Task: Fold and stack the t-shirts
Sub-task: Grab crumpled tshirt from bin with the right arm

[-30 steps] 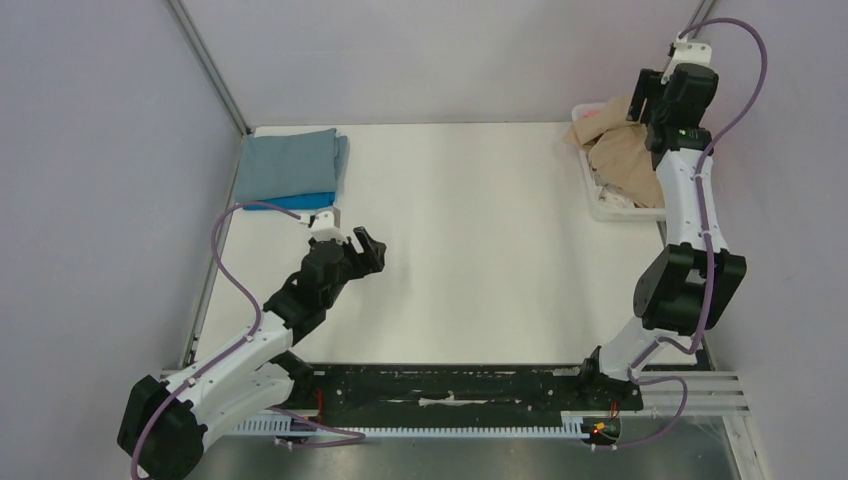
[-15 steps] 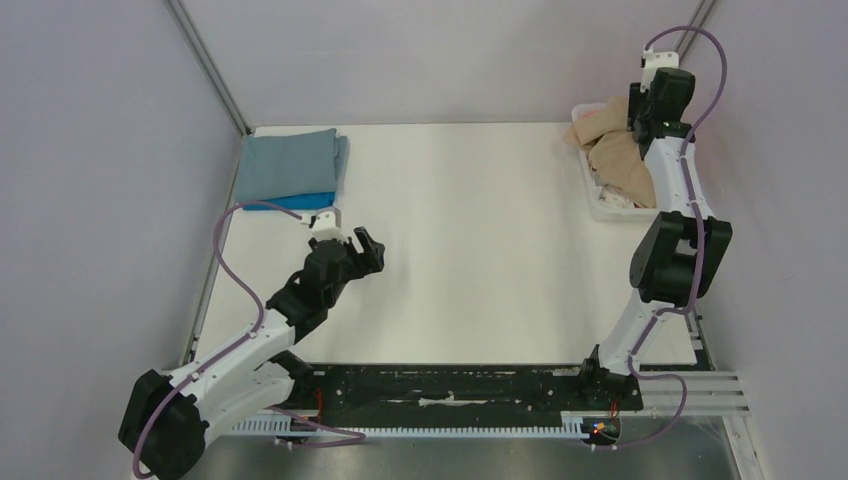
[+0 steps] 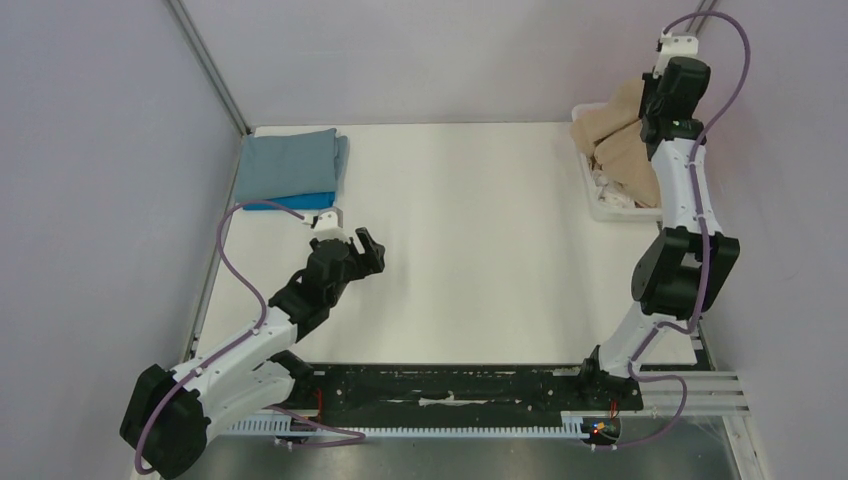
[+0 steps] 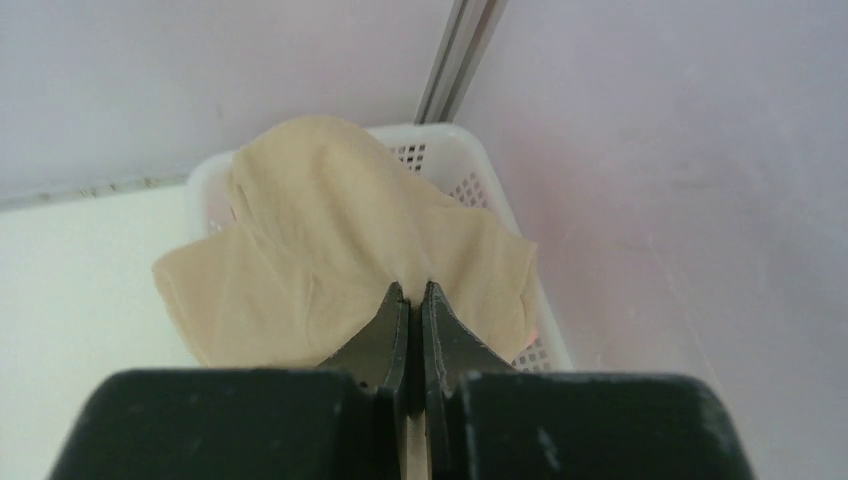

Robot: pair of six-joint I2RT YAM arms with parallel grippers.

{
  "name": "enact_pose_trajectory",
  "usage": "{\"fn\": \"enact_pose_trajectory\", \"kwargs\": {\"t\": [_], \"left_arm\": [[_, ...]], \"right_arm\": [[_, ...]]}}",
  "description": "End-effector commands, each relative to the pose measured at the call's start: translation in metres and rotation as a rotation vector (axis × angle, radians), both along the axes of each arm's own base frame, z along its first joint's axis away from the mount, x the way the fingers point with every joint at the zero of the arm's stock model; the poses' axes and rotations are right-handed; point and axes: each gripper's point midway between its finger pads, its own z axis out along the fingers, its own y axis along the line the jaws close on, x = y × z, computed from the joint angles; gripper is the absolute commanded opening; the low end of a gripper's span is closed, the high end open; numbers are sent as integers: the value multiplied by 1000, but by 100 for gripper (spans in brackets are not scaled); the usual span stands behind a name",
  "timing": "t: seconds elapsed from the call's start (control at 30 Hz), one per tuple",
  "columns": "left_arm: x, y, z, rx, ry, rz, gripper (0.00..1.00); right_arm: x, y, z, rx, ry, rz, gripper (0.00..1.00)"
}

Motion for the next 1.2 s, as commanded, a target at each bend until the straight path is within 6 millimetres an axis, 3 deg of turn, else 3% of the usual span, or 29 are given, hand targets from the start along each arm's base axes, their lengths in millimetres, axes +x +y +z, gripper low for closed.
{"fn": "enact_pose_trajectory", "kwargs": {"t": [0.0, 0.27, 0.4, 0.47, 0.57, 0.63, 0.73, 0.87, 0.97, 1.03, 1.13, 1.17], "left_arm": [[9, -2, 22, -1, -63, 2, 85], [8, -2, 25, -12, -72, -1, 85], [8, -2, 25, -13, -73, 0, 85], [7, -2, 25, -15, -73, 0, 85], [8, -2, 24, -14, -72, 0, 85], [8, -2, 24, -12, -70, 1, 85], [8, -2, 22, -8, -65, 1, 85], [8, -2, 21, -6, -63, 2, 85], [9, -1, 21, 0, -63, 7, 85], [9, 0, 21, 1, -62, 8, 85], [9, -1, 21, 1, -63, 7, 85], [9, -1, 21, 0, -62, 7, 85]], "right_arm": [[-31, 10, 148, -11, -398, -5, 0], [-70, 35, 258, 32, -733, 75, 0], [-77, 41, 288, 30, -802, 105, 0], [-73, 39, 290, 33, -795, 95, 0], [-65, 27, 268, 33, -742, 36, 0], [-54, 17, 238, 36, -662, -7, 0], [-36, -6, 164, 88, -487, -91, 0], [-15, -49, 48, 197, -241, -231, 0], [-9, -75, -9, 204, -94, -329, 10], [-5, -82, -20, 202, -52, -351, 33], [-5, -80, 9, 189, -105, -338, 58], [-8, -77, 24, 164, -129, -335, 71]]}}
